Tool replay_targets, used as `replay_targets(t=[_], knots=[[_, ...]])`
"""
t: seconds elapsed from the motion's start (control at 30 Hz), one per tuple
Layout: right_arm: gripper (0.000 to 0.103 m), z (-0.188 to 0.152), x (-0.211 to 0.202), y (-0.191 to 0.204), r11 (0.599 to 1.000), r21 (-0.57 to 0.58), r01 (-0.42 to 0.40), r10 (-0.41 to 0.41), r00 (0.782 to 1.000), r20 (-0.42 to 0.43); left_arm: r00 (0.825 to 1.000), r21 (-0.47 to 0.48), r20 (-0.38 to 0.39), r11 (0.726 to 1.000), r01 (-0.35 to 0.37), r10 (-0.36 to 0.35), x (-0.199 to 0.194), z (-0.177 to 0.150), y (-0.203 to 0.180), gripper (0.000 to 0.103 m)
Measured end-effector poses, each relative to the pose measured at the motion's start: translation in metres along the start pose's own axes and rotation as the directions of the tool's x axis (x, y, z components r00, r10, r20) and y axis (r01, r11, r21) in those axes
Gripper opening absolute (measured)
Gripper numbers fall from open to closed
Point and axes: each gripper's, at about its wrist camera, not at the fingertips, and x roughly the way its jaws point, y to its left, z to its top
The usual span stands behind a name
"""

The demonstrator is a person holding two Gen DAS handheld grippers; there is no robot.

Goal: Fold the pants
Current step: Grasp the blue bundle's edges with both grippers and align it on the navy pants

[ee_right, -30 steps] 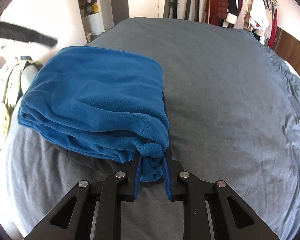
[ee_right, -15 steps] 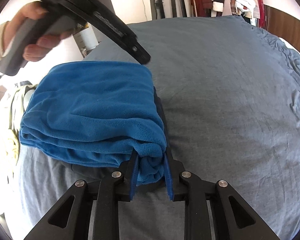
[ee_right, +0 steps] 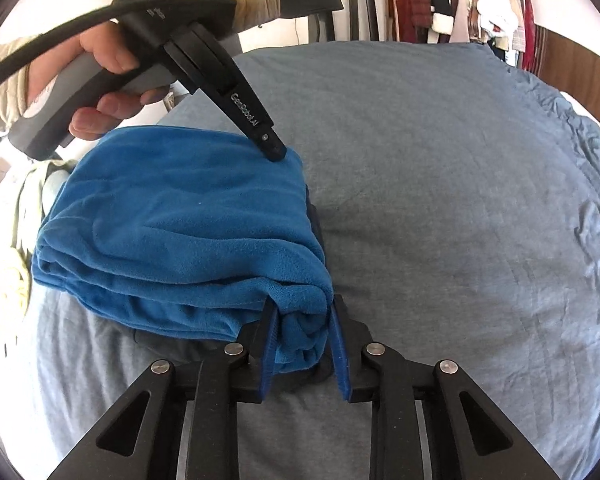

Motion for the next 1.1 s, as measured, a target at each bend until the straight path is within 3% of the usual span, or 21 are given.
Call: replay_targets(t=[0.1, 0.2, 0.37, 0.4, 0.43, 0.5, 0.67, 0.73, 0.87, 0.93, 1.03, 1.1], knots=[[0.023, -0.007, -0.001, 0.0, 0.999, 0.034, -0.006, 0.008, 0.999, -0.031, 0.998, -0.017, 0.045, 0.999, -0.05, 0.05, -0.006, -0.004, 0.0, 0.001], [0.022, -0.015, 0.001, -0.007, 0.995, 0.1, 0.005, 0.003, 0.996, -0.084, 0.997, -0.02, 0.033, 0.998, -0.067, 0.068, -0.001, -0.007, 0.002, 0.001], [0.022, -0.02, 0.004, -0.009, 0.992, 0.123, 0.022, -0.01, 0.995, -0.101, 0.996, -0.013, 0.085, 0.999, 0.038, -0.036, -0.022, -0.005, 0.003, 0.002], [0.023, -0.017, 0.004, -0.01, 0.993, 0.116, 0.026, -0.015, 0.996, -0.091, 0.993, 0.001, 0.098, 0.998, 0.07, -0.07, -0.028, -0.002, 0.002, 0.004], [0.023, -0.014, 0.003, -0.009, 0.993, 0.111, 0.027, -0.018, 0.996, -0.085, 0.987, 0.027, 0.101, 0.992, 0.123, -0.125, -0.031, 0.001, 0.001, 0.015], [0.026, -0.01, 0.002, -0.006, 0.994, 0.107, 0.036, -0.028, 0.997, -0.077, 0.986, 0.07, 0.066, 0.987, 0.148, -0.152, -0.027, 0.011, -0.004, 0.027], [0.035, -0.006, -0.002, -0.004, 0.99, 0.119, 0.068, -0.06, 0.995, -0.075, 0.986, 0.091, -0.046, 0.983, 0.162, -0.158, -0.003, 0.025, -0.005, 0.028], [0.039, -0.004, -0.001, -0.007, 0.988, 0.136, 0.076, -0.067, 0.995, -0.075, 0.99, 0.105, -0.078, 0.987, 0.122, -0.114, 0.006, 0.026, -0.005, 0.028], [0.039, -0.001, 0.001, -0.006, 0.989, 0.117, 0.093, -0.085, 0.994, -0.072, 0.997, 0.113, -0.051, 0.991, 0.07, -0.065, -0.003, 0.025, -0.002, 0.034], [0.039, -0.001, 0.002, -0.005, 0.989, 0.11, 0.095, -0.086, 0.993, -0.082, 0.996, 0.126, -0.061, 0.99, 0.071, -0.063, -0.001, 0.024, -0.003, 0.047], [0.039, 0.001, 0.002, -0.002, 0.992, 0.074, 0.102, -0.097, 0.992, -0.077, 0.988, 0.148, -0.146, 0.987, 0.068, -0.046, 0.018, 0.02, -0.002, 0.047], [0.039, 0.002, 0.003, 0.002, 0.993, 0.041, 0.108, -0.105, 0.991, -0.081, 0.984, 0.111, -0.156, 0.988, 0.104, -0.086, 0.022, 0.017, 0.002, 0.043]])
